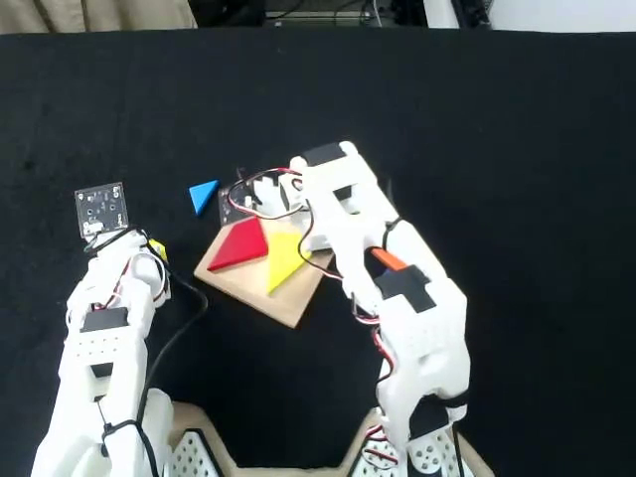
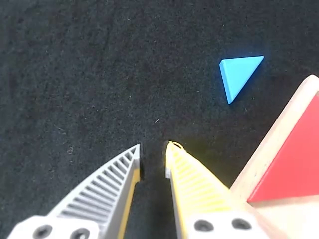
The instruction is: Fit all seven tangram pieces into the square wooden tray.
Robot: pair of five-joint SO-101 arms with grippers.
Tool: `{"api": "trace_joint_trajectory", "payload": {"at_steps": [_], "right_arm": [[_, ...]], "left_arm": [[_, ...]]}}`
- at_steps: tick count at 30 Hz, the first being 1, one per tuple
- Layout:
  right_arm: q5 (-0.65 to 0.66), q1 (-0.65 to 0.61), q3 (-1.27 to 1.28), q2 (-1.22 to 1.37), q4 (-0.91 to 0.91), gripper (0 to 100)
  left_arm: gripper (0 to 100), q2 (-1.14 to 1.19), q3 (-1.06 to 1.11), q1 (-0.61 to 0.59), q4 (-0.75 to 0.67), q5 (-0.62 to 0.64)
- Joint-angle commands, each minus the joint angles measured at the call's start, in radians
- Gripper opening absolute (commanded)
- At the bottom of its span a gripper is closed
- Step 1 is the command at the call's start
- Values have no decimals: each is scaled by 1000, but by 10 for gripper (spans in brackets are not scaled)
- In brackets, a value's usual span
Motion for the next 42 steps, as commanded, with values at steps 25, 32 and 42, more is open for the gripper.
{"api": "trace_joint_trajectory", "payload": {"at_steps": [25, 32, 42], "right_arm": [[-396, -137, -7, -257, 318, 11], [-466, -207, 81, -254, 333, 11], [-509, -315, 137, -259, 377, 11]], "left_arm": [[98, -9, -4, 13, -15, 5], [98, -11, -4, 10, -14, 5], [98, -12, -4, 7, -14, 5]]}}
